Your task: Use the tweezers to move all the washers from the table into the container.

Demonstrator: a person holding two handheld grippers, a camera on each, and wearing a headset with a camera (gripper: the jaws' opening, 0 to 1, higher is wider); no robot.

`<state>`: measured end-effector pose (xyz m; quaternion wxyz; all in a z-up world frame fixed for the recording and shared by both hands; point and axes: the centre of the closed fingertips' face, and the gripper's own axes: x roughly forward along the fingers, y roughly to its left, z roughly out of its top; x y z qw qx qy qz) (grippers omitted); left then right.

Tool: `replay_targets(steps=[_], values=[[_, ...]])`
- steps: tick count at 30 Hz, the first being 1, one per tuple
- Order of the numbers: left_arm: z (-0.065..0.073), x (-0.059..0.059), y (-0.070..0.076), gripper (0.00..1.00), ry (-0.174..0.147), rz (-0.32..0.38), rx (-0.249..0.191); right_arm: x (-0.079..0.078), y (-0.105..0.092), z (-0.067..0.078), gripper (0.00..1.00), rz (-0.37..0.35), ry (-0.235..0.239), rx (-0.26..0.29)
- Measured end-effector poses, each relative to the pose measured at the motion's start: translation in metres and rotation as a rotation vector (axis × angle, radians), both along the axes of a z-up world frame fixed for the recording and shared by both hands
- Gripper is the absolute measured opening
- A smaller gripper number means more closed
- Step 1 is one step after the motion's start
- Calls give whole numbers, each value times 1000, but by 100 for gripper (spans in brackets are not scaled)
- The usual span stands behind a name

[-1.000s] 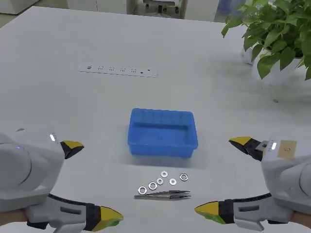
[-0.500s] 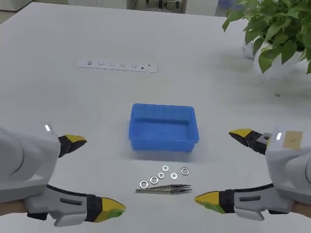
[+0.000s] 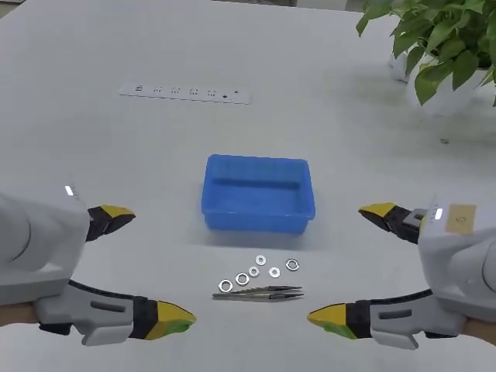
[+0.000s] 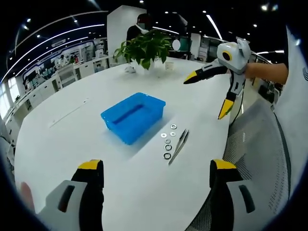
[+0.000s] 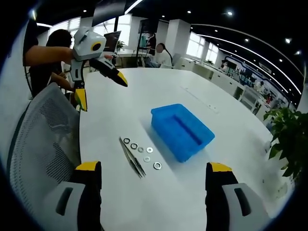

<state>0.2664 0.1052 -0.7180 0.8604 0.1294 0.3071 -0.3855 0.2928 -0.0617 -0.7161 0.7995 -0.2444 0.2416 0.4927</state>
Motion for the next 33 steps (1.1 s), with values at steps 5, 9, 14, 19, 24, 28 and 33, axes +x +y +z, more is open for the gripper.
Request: replay_targets(steps=[5, 9, 14, 19, 24, 28, 33], values=[[0, 4, -3, 96, 8, -5, -15, 4, 4, -3, 90, -3, 9, 6], [3, 9, -8, 96, 5, -13, -23, 8, 8, -3, 89, -2, 11, 12], [5, 13, -14, 96, -8, -34, -13, 11, 9, 0, 88, -4, 4, 17], [18, 19, -19, 96, -11, -11, -86, 12, 4, 4, 87, 0, -22, -1], [21, 22, -17, 95, -32, -12, -70, 13, 4, 7, 84, -11, -16, 19], [23, 23, -19, 90, -24, 0, -140, 11, 8, 5, 80, -5, -8, 27], [20, 18, -22, 80, -22, -5, -154, 5, 14, 4, 70, 11, 27, 57]])
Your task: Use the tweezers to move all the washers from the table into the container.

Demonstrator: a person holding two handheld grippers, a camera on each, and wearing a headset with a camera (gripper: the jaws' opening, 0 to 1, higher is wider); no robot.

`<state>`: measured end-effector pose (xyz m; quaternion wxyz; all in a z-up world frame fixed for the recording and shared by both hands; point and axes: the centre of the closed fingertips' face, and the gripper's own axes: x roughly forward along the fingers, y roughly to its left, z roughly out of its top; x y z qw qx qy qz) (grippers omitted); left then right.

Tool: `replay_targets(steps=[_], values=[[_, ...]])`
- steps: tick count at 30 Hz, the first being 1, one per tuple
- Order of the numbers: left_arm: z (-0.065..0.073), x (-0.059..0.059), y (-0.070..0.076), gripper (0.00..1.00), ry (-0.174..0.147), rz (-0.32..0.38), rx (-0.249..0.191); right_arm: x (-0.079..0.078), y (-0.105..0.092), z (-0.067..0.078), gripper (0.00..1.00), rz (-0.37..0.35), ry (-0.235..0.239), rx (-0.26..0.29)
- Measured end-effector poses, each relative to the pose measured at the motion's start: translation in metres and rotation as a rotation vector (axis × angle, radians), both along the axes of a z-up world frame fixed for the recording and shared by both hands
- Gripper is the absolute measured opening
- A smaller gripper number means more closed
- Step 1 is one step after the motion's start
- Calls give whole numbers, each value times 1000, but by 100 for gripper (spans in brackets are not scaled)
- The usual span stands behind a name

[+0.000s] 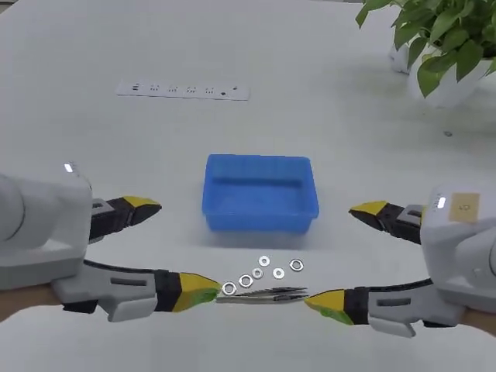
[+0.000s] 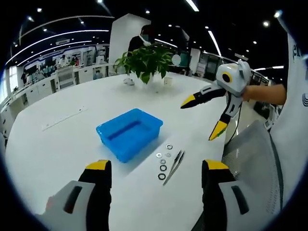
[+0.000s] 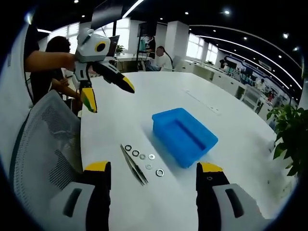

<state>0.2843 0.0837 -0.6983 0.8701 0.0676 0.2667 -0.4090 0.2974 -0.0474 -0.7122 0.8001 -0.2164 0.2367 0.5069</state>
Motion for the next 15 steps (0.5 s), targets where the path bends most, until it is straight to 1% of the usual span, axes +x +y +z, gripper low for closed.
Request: replay_targets(steps=[2, 4, 6, 8, 11, 13, 15], values=[[-1, -4, -2, 75, -18, -20, 13, -2, 2, 0, 65, 5, 6, 7], [-3, -6, -4, 71, -23, -28, 17, -3, 4, 1, 62, 7, 15, 20], [-6, -9, -7, 67, -21, -35, 23, -3, 4, 1, 55, 4, 26, 23], [-9, -13, -11, 61, -8, -51, 23, -3, 7, 3, 43, -1, 39, 49], [-11, -17, -17, 54, -4, -68, 17, -2, 9, 4, 32, -12, 57, 77], [-13, -18, -20, 49, -9, -83, 21, -3, 13, 2, 28, -13, 74, 91], [-16, -18, -21, 46, -11, -94, 28, -6, 18, -2, 25, 7, 84, 87]])
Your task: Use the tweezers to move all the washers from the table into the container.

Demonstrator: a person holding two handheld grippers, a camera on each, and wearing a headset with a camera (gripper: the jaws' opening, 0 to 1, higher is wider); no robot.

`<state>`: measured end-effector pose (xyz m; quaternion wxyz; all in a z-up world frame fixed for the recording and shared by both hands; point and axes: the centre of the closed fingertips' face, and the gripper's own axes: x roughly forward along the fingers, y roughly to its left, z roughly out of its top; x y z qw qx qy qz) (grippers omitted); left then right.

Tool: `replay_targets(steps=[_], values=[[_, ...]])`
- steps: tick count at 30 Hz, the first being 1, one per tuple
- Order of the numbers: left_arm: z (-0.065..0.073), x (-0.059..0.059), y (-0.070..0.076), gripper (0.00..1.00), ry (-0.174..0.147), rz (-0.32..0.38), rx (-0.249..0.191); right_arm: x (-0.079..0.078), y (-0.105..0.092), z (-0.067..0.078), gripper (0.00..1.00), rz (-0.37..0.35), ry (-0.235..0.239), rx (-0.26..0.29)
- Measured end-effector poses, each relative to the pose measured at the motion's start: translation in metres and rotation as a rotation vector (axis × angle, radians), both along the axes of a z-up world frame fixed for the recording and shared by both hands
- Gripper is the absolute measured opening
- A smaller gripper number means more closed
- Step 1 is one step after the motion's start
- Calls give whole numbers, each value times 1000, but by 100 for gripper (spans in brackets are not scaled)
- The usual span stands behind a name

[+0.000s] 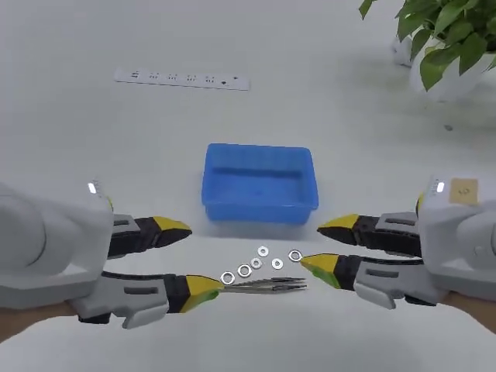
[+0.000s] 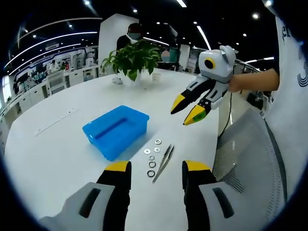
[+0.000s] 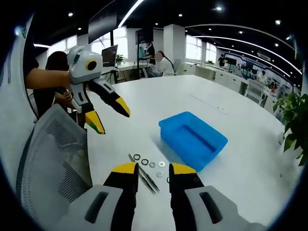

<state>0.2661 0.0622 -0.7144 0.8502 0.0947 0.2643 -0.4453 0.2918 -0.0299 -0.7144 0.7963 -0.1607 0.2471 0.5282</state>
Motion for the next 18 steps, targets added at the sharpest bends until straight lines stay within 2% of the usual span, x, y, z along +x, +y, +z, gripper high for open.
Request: replay_targets(steps=[5, 7, 10, 12, 14, 16, 17, 18], values=[[-8, 2, 1, 38, 3, -16, 23, -12, 11, -20, 23, 93, 21, -64], [-11, 2, 3, 32, 23, -22, 48, -16, 12, -26, 21, 118, 34, -91], [-6, 2, -2, 32, 24, -27, 13, -18, 15, -33, 19, 146, 41, -109], [-9, 2, -2, 30, 27, -30, 18, -18, 16, -39, 18, 162, 50, -125], [-17, 2, -1, 29, 35, -37, 44, -17, 18, -46, 18, 179, 51, -141], [-25, -1, -2, 29, 58, -51, 58, -16, 19, -54, 18, 195, 66, -165], [-31, -3, -1, 29, 84, -47, 63, -16, 19, -58, 18, 208, 67, -177], [-33, -3, -1, 29, 88, -49, 66, -16, 21, -63, 18, 223, 70, -193]])
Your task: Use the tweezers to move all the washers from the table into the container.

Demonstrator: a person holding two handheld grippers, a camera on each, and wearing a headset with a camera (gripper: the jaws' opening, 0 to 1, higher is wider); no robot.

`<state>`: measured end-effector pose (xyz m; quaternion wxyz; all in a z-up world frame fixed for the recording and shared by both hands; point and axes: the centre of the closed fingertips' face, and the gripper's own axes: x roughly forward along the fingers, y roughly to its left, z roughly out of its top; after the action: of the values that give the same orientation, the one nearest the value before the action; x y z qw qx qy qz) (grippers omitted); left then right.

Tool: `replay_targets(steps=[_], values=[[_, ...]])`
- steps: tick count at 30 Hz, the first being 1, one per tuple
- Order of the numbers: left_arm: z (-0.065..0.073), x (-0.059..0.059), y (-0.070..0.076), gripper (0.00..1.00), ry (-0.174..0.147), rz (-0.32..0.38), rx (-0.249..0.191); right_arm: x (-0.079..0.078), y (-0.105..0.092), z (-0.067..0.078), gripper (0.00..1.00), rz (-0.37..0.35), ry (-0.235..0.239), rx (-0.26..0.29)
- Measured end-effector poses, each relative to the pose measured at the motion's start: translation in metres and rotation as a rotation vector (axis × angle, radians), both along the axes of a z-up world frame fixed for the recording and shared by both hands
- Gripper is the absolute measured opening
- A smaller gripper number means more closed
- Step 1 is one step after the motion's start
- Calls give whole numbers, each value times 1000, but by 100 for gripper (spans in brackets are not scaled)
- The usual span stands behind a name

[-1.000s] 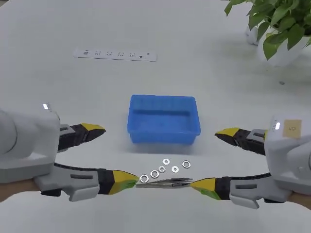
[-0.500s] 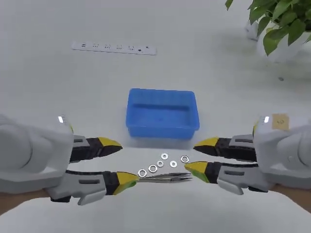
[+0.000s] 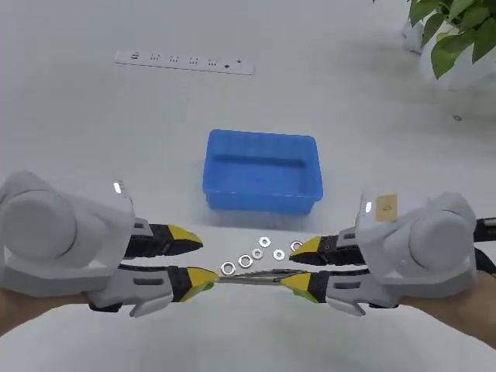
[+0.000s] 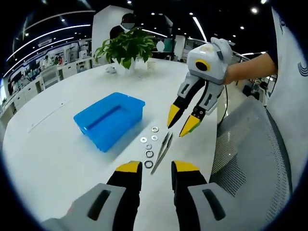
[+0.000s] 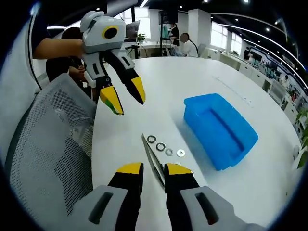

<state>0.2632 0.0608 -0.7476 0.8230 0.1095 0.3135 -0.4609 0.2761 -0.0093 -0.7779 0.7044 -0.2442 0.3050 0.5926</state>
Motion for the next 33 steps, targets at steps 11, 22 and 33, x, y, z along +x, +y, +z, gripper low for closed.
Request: replay_targets(steps=[11, 22, 33], values=[[-23, -5, 1, 30, 45, -10, 24, 5, 10, -30, 19, 142, -4, -111], [-38, -2, 4, 29, 91, 19, 18, 8, 5, -42, 11, 269, -63, -183], [-46, 9, -5, 28, 92, -4, 9, -4, 6, -40, 7, 303, -70, -165]])
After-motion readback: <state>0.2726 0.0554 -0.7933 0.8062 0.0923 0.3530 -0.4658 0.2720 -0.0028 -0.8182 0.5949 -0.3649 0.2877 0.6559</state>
